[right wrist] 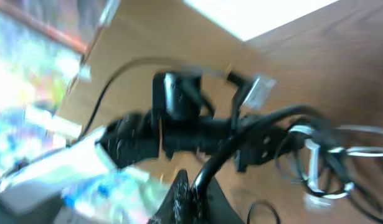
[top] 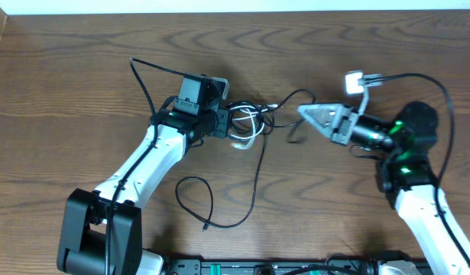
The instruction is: Untangle cables
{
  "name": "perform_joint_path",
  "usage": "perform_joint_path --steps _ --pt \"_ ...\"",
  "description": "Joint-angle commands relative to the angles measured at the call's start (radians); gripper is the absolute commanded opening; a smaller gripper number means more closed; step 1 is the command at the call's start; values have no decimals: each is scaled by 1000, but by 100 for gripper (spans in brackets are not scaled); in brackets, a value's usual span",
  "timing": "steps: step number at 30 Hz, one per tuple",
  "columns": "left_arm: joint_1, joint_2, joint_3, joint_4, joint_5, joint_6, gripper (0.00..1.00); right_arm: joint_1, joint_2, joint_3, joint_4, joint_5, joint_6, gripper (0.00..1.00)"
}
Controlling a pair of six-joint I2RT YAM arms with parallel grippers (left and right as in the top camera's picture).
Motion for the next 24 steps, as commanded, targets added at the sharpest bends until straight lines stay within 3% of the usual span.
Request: perform_joint_path --steps 1,4,9,15,19,20,21,24 --pt "3 -4 5 -9 -28 -9 8 -74 -16 3 -68 -12 -20 1" --pt "3 -4 5 -9 -28 -8 8 -122 -14 3 -215 5 -75 1" --pt "3 -4 5 -9 -28 -8 8 -174 -14 3 -570 136 -306 1" --pt "3 -4 5 -9 -28 -8 8 -186 -14 3 -825 500 -456 5" --pt "3 -4 5 -9 -28 -8 8 -186 -14 3 -924 723 -458 26" --pt "3 -4 5 -9 -28 -8 8 -186 -14 3 -943 767 -458 34" --pt "3 -4 5 -9 -28 -8 8 -186 -14 3 -964 810 -459 49" --pt "3 -4 5 -9 -28 -8 8 -186 -14 4 -994 820 -459 53"
